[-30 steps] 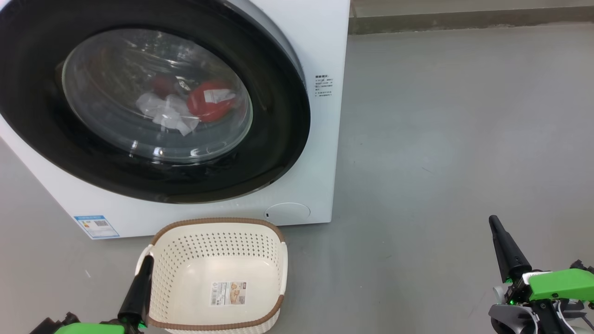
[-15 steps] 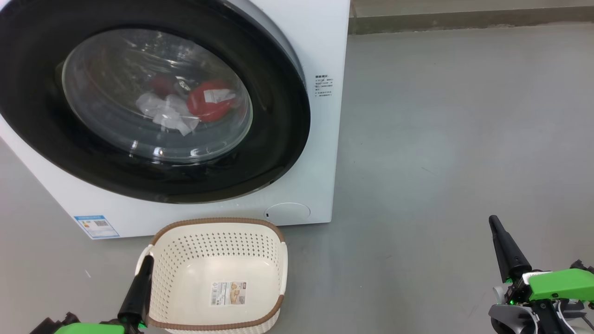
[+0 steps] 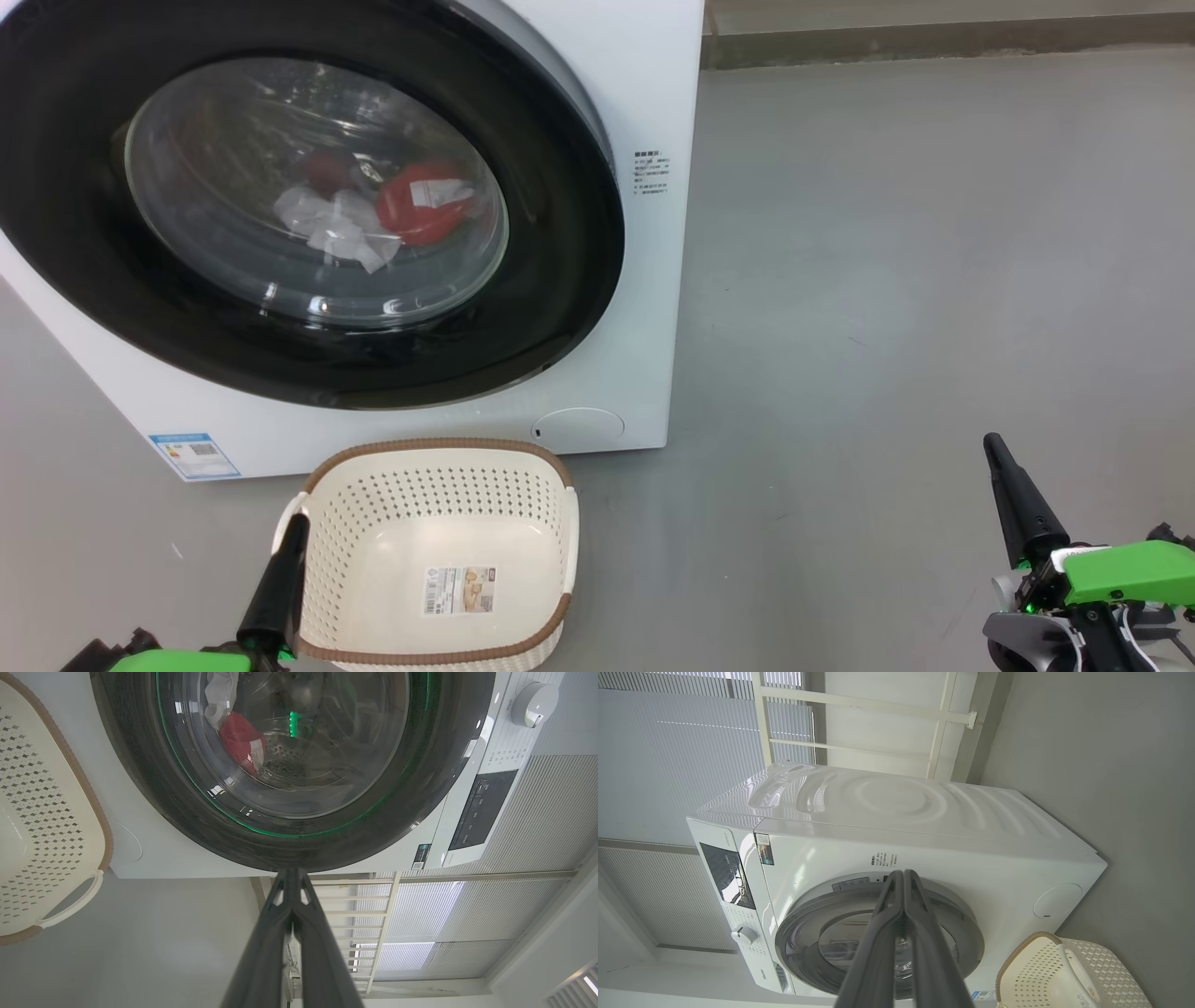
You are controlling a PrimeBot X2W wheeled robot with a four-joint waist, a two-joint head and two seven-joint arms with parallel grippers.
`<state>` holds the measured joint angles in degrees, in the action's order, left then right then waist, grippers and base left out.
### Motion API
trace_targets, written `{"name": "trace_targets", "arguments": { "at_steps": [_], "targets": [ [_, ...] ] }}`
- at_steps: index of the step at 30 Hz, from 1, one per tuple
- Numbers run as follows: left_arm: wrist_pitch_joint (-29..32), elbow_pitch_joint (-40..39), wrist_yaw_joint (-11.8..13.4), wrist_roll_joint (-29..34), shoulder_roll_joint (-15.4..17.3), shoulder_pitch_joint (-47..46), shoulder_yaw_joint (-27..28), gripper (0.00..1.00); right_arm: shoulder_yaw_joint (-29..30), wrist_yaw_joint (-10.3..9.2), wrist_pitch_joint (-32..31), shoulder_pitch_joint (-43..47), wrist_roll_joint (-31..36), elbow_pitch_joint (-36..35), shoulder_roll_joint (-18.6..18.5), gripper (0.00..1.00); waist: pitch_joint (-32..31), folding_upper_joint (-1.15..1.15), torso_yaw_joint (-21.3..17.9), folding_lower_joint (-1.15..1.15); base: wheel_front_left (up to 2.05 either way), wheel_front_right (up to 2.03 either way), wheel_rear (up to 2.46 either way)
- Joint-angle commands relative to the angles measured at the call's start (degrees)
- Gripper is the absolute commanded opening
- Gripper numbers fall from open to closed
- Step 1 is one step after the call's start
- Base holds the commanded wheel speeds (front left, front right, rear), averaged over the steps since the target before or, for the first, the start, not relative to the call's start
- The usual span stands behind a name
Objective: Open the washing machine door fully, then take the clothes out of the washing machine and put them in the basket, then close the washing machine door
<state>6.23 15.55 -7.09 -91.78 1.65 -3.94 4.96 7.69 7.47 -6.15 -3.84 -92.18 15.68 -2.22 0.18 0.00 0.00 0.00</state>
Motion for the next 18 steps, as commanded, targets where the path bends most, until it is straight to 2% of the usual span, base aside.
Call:
{"name": "trace_targets", "arguments": {
  "at_steps": [1, 8, 9, 15, 18],
  "targets": [
    [0.2, -1.5, -0.4, -0.4, 1.2, -2.2, 1.5, 0.00, -1.2, 0.02, -0.3, -2.3, 0.0, -1.7, -0.7, 0.00, 0.0, 0.00, 0.0, 0.00, 0.00, 0.00, 0.00],
    [0.2, -1.5, -0.4, -0.4, 1.2, -2.2, 1.5, 0.00, -1.2, 0.02, -0.3, -2.3, 0.0, -1.7, -0.7, 0.00, 0.0, 0.00, 0.0, 0.00, 0.00, 0.00, 0.00],
    [0.0, 0.0, 0.0, 0.0, 0.0, 0.0, 0.0, 1.00, 0.0, 0.00, 0.0, 0.0, 0.0, 0.0, 0.0, 1.00, 0.0, 0.00, 0.0, 0.00, 0.00, 0.00, 0.00],
    [-0.3, 1.9, 0.0, 0.2, -0.8, 1.5, -0.2, 1.00, -0.4, 0.00, 0.3, 1.4, 0.1, 2.2, 0.9, 1.00, 0.1, 0.00, 0.0, 0.00, 0.00, 0.00, 0.00],
    [-0.9, 1.6, 0.0, 0.8, -0.7, 1.6, -0.4, 1.00, -0.8, 0.00, 0.8, 1.5, 0.4, 1.9, 0.7, 1.00, 0.0, 0.00, 0.0, 0.08, 0.00, 0.00, 0.00]
  ]
}}
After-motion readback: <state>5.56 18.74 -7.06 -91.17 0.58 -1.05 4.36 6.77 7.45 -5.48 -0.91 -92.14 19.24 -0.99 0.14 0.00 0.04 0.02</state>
